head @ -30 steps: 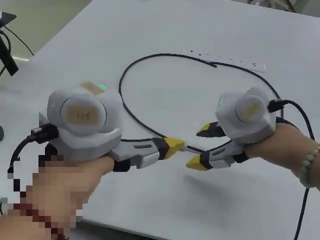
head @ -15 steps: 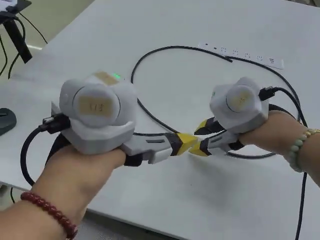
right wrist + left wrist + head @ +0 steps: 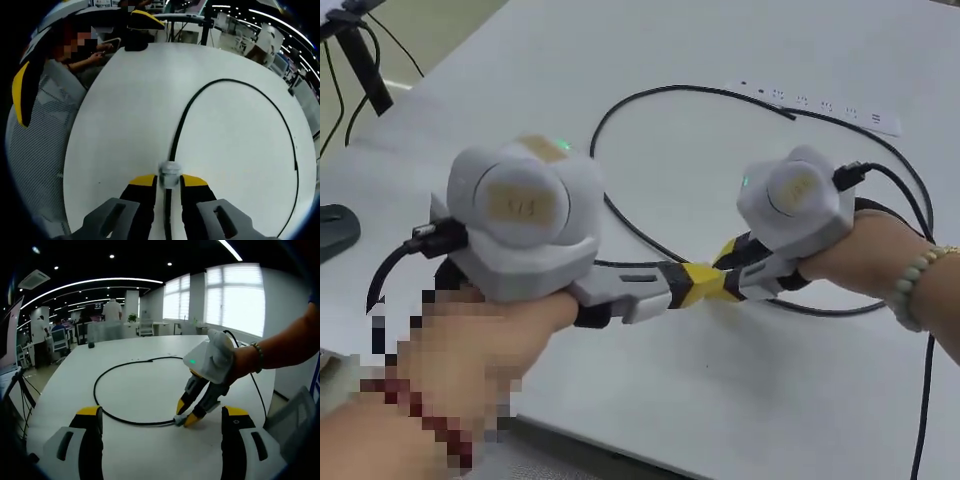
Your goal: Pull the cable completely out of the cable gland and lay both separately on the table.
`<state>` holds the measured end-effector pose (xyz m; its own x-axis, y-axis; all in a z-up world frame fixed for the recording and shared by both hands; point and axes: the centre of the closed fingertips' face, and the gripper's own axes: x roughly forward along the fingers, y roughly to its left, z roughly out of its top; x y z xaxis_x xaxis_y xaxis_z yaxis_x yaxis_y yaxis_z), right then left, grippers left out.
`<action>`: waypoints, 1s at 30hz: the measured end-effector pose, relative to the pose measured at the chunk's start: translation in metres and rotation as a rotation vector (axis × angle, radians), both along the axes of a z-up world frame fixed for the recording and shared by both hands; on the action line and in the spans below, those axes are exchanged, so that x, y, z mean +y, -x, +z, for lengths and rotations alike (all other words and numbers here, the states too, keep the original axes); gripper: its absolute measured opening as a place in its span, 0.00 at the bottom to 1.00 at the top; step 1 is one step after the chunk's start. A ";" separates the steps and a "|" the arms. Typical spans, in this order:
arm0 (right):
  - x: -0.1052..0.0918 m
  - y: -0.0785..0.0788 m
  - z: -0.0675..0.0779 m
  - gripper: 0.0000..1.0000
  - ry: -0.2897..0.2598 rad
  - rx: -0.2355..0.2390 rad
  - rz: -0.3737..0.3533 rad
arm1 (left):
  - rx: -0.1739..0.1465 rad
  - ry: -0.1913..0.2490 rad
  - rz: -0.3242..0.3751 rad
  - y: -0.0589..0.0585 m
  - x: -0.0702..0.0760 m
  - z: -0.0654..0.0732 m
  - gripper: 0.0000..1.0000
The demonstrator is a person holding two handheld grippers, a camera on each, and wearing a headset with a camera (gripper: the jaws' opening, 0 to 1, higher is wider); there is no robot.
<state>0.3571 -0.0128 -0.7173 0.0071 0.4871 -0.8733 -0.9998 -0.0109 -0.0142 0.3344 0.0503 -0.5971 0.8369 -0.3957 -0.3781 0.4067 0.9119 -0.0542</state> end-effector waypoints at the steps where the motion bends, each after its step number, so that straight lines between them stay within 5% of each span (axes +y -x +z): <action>1: 0.000 0.000 0.000 0.14 0.000 0.000 0.000 | -0.001 -0.005 -0.002 0.000 0.000 0.000 0.99; 13: -0.006 0.001 0.011 0.08 -0.008 0.032 -0.075 | 0.003 -0.024 -0.023 0.002 -0.001 0.000 0.99; 17: -0.009 0.006 0.035 0.08 -0.046 0.015 -0.091 | -0.016 -0.017 -0.067 0.004 -0.008 0.006 0.99; 18: -0.010 0.008 0.041 0.08 -0.055 0.008 -0.095 | -0.035 -0.007 -0.130 0.007 -0.017 0.012 0.98; 22: -0.016 0.013 0.071 0.08 -0.091 -0.022 -0.114 | -0.071 -0.005 -0.201 0.012 -0.026 0.025 0.97; 30: -0.026 0.039 0.126 0.08 -0.174 -0.054 -0.146 | -0.139 0.012 -0.340 0.023 -0.042 0.051 0.93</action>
<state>0.3182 -0.0384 -0.5917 0.1327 0.6210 -0.7725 -0.9884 0.1412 -0.0563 0.3112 0.0079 -0.5458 0.6998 -0.6640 -0.2635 0.6910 0.7227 0.0137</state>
